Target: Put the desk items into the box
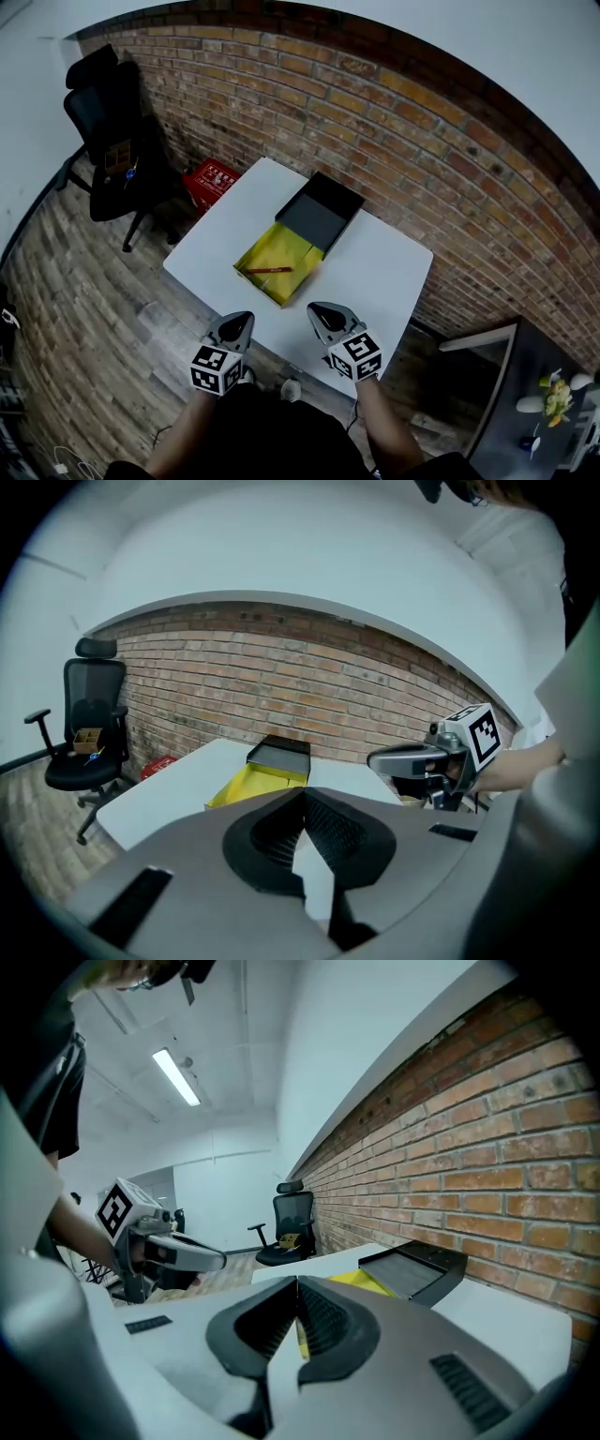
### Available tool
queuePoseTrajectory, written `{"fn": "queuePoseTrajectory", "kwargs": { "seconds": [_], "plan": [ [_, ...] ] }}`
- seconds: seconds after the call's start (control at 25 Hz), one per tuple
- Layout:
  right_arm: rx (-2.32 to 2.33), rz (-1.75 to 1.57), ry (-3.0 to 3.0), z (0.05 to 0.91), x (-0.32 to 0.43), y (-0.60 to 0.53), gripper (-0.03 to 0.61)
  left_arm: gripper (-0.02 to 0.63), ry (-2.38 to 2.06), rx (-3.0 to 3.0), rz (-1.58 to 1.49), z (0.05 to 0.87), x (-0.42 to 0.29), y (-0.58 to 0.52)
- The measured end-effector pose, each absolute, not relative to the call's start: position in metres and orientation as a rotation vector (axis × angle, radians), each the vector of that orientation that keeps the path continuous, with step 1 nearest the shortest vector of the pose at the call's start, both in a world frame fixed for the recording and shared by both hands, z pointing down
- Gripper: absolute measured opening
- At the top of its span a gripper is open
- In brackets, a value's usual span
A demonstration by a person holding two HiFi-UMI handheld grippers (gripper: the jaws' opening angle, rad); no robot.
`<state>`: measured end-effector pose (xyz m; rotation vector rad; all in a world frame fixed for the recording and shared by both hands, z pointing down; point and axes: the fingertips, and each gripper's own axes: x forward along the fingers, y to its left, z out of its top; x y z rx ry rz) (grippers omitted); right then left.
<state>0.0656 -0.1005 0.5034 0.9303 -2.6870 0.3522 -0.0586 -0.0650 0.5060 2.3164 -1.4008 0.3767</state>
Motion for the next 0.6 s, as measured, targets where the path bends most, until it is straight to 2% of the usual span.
{"fn": "queuePoseTrajectory", "kwargs": {
  "seconds": [0.6],
  "plan": [
    [1.309,0.346,-2.677,0.446,0.083,-0.097,0.021,0.014,-1.358,2.405,0.309,0.470,-0.114,-0.094]
  ]
}}
